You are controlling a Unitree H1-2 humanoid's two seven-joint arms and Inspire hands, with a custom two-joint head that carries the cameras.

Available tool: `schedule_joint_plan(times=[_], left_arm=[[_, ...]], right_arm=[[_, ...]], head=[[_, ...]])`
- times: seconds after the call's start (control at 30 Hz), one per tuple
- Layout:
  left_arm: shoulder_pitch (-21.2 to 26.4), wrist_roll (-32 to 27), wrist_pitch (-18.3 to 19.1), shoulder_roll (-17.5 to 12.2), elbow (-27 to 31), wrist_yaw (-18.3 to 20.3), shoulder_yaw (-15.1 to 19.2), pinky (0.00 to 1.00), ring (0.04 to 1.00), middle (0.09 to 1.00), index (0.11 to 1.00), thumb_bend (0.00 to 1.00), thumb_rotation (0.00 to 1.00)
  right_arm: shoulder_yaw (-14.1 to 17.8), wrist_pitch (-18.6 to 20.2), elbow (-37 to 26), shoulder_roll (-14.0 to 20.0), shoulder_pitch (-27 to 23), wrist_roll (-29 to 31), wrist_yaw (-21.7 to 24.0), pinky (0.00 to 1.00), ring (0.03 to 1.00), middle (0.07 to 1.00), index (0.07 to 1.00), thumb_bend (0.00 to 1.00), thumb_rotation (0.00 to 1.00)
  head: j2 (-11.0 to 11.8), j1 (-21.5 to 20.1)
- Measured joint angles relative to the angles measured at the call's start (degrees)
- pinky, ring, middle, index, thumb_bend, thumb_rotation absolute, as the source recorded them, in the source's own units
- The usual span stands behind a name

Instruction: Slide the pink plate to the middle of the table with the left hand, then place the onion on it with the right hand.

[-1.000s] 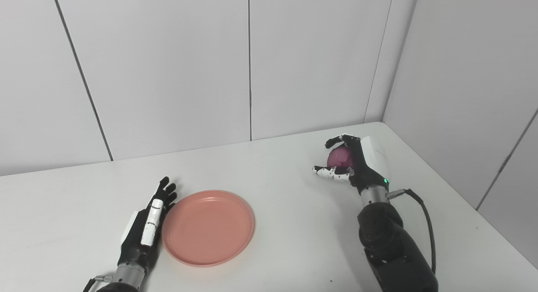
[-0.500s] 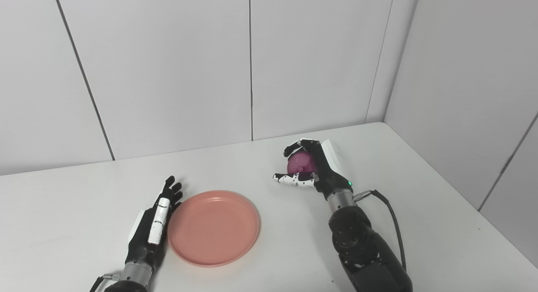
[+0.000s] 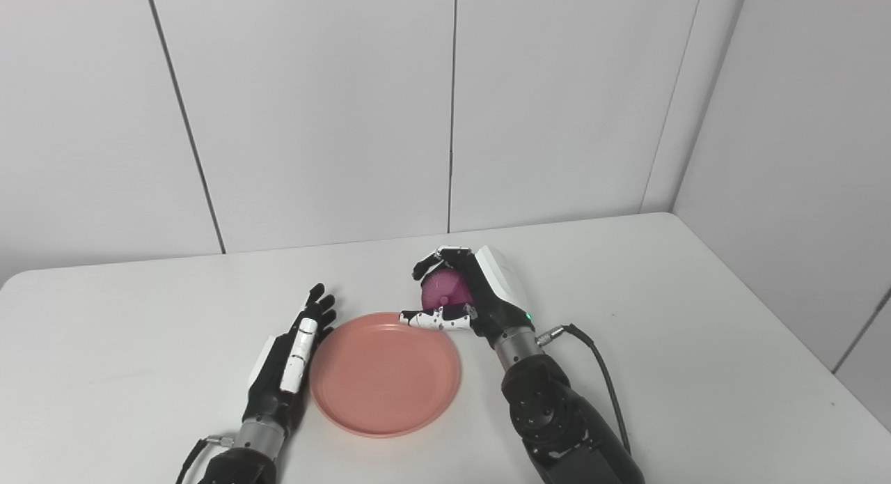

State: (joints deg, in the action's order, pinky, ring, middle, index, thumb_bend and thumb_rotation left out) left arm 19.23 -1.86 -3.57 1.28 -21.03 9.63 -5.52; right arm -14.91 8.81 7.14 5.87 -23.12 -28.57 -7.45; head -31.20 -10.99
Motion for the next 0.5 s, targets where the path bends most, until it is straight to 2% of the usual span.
schedule_joint_plan(times=[0.23, 0.37, 0.5], left_arm=[[0.0, 0.0, 0.0, 1.0, 0.0, -0.1, -0.1, 0.98, 0.984, 0.984, 0.977, 0.59, 1.00], [0.0, 0.0, 0.0, 1.6, 0.0, -0.1, 0.0, 1.00, 0.992, 0.988, 0.976, 0.59, 1.00], [0.0, 0.0, 0.0, 1.7, 0.0, -0.1, 0.0, 1.00, 0.996, 0.989, 0.975, 0.60, 1.00]], right_arm=[[-2.3, -1.2, 0.6, -1.7, 0.0, 0.0, 1.3, 0.14, 0.412, 0.497, 0.480, 0.51, 0.00], [-3.3, -2.1, 1.1, -2.2, -0.1, -0.5, 1.6, 0.11, 0.414, 0.497, 0.481, 0.51, 0.00], [-4.1, -2.4, 2.0, -2.5, -0.1, -0.9, 2.2, 0.15, 0.409, 0.499, 0.482, 0.51, 0.00]], head=[[-0.4, 1.4], [-0.4, 1.8], [-0.4, 2.2]])
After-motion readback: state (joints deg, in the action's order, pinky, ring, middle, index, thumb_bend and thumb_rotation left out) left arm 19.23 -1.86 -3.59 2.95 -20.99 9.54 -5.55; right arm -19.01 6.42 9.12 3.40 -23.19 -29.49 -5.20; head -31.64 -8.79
